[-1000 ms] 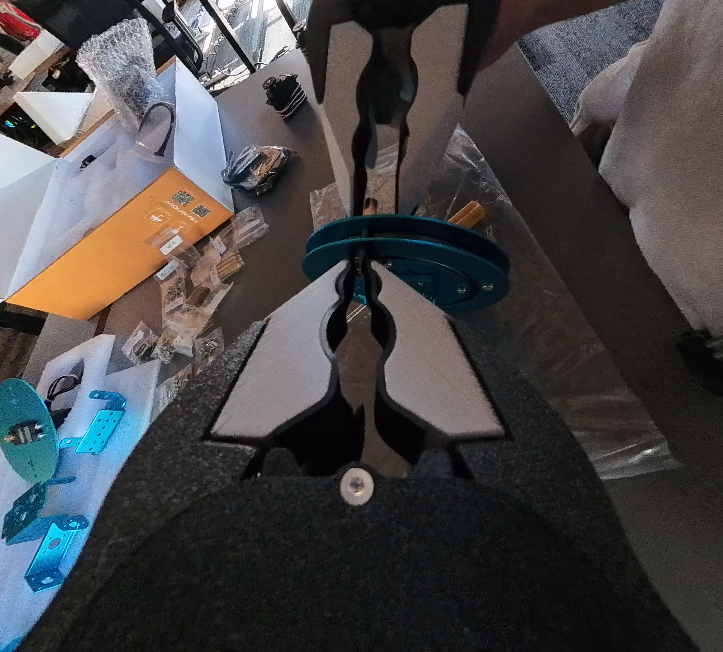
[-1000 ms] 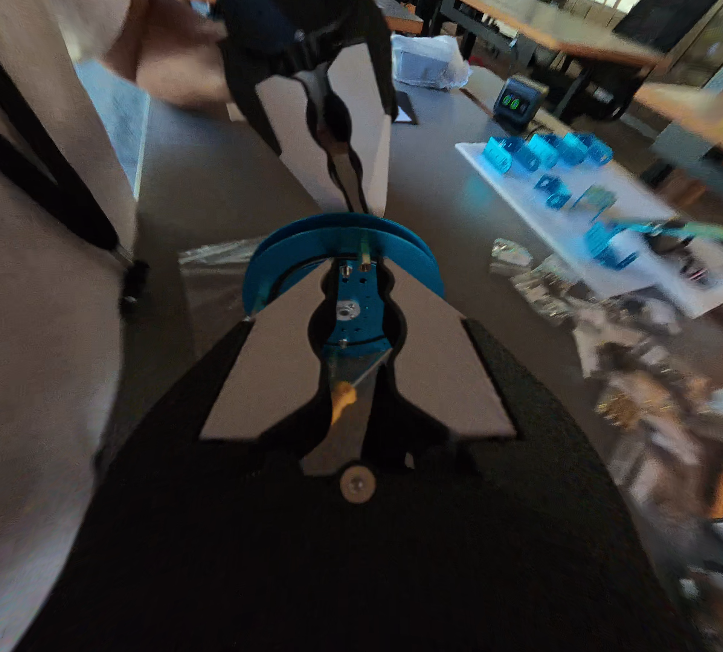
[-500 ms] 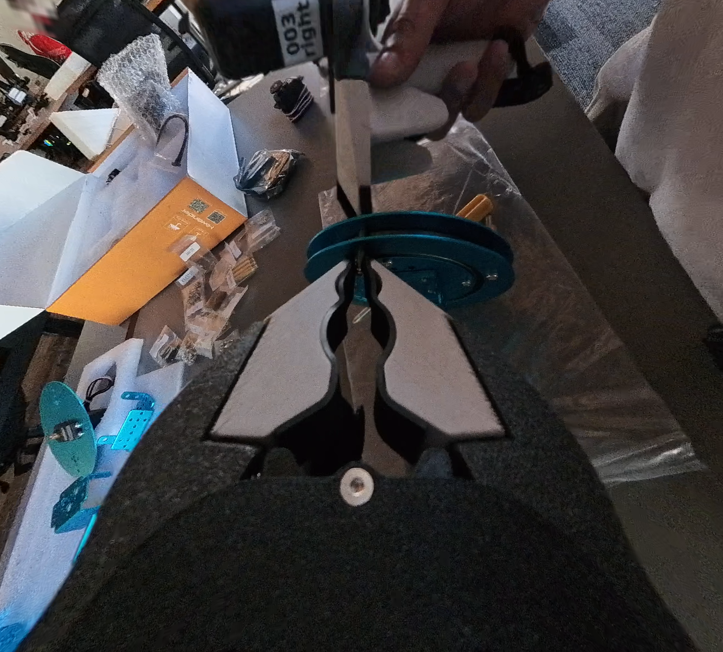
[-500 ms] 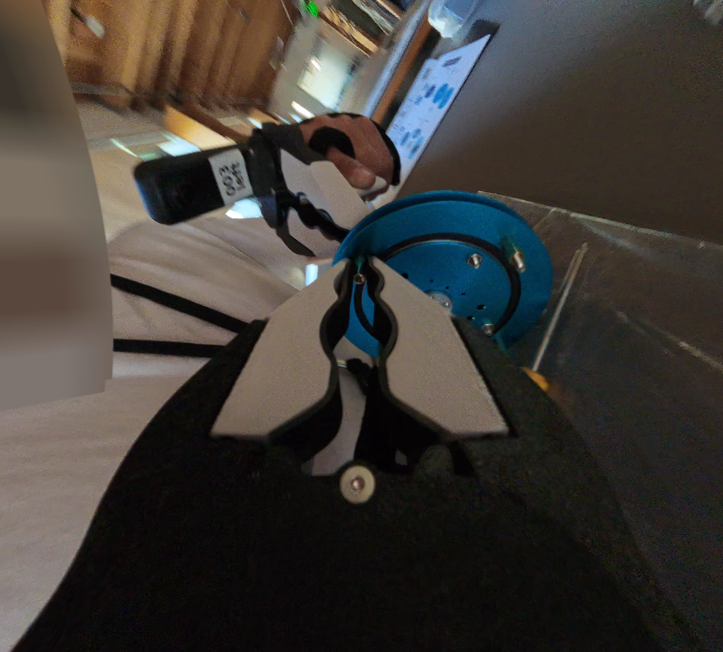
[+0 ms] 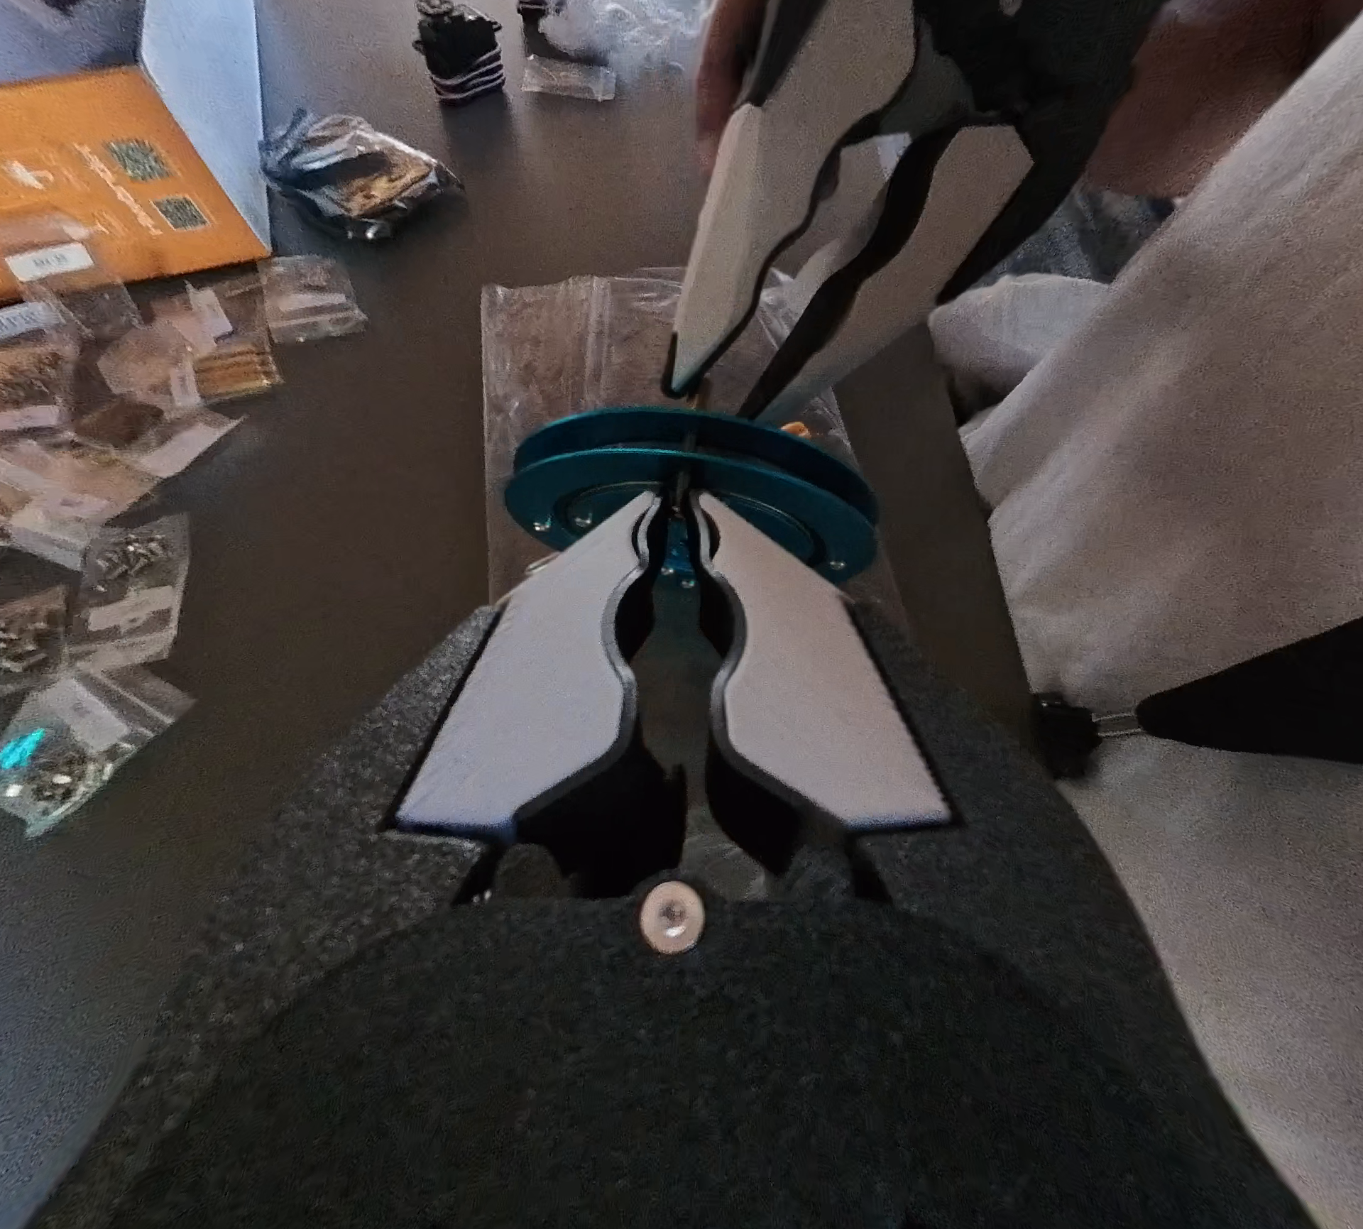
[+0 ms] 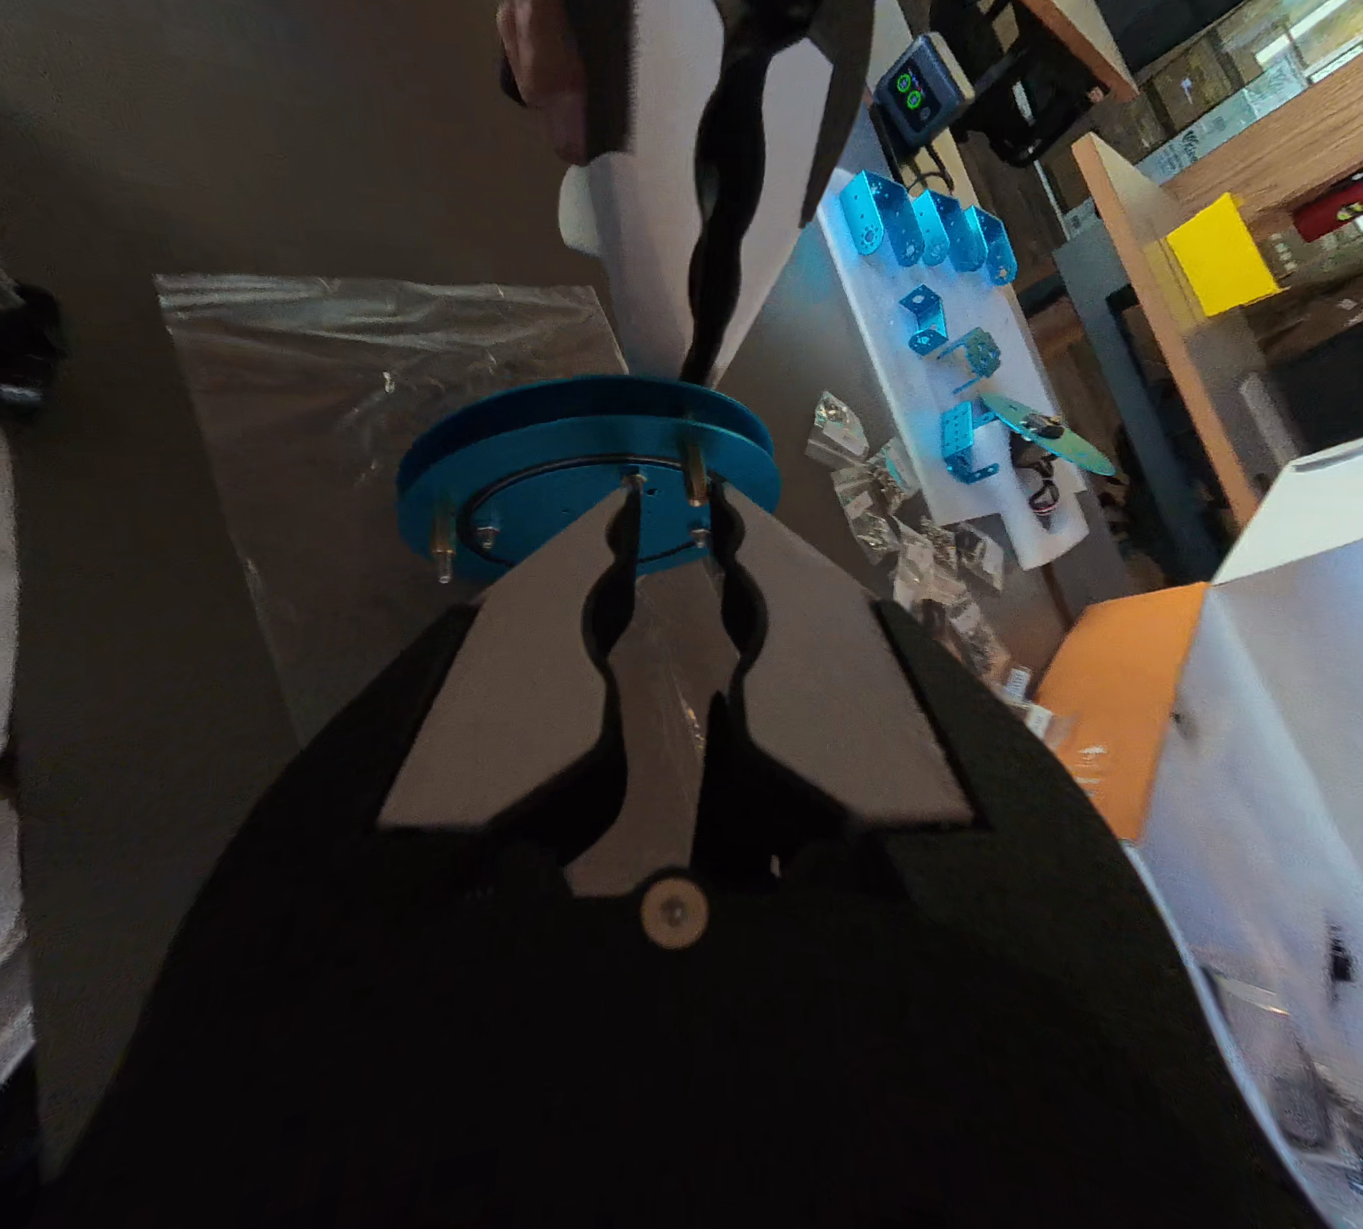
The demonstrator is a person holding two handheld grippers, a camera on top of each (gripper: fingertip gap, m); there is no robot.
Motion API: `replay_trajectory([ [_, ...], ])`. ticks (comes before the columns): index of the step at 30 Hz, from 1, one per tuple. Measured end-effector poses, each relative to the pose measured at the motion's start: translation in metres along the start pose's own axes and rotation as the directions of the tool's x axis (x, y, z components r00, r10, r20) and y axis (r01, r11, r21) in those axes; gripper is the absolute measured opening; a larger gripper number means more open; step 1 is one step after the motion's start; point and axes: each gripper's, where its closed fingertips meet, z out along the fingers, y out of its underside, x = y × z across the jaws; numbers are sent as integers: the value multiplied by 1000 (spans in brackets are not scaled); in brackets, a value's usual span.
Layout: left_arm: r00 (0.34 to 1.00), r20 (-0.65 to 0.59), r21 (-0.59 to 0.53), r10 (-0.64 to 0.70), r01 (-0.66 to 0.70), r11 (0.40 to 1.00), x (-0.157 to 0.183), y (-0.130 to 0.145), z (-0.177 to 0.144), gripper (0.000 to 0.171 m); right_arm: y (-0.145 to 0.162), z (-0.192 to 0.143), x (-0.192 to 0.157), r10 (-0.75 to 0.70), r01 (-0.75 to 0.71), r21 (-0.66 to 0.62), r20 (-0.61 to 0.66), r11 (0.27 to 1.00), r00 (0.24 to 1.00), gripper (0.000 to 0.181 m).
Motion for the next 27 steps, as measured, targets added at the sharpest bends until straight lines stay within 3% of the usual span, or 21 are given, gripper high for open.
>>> replay_trajectory([
  [3, 995, -57, -15, -82, 81, 997, 3, 1, -2, 4, 0, 1, 1, -45, 46, -45, 14, 998, 999, 18],
  [9, 1000, 4, -47, 15, -15, 999, 4, 0, 1, 4, 0, -2, 7, -278, 275, -136, -2, 952, 960, 8],
  [13, 1000, 13, -53, 14, -14, 999, 4, -1, 2, 4, 5, 1, 9, -285, 291, -163, 57, 943, 957, 13],
  [18, 999, 32, -63, 24, -22, 998, 2, -1, 2, 4, 8, 8, 8, -417, 422, -188, 68, 887, 906, 5],
  [20, 993, 72, -64, 90, -86, 994, 1, -1, 2, 4, 9, 8, 6, -289, 318, -190, 162, 929, 943, 4],
  [22, 953, 149, -74, 262, -254, 964, 2, -2, 4, 4, 11, 5, 0, 3, 67, -191, 343, 979, 939, 4],
  [23, 899, 214, -98, 381, -368, 924, 2, -4, 5, 4, 12, 3, -3, 191, -98, -226, 443, 969, 876, 3],
  [25, 711, 339, -210, 615, -580, 787, 0, -6, 7, 3, 14, 0, -4, 520, -370, -366, 563, 854, 643, 3],
  [27, 533, 406, -317, 742, -679, 662, -4, -8, 7, 4, 11, -5, -9, 672, -467, -490, 614, 736, 414, 4],
])
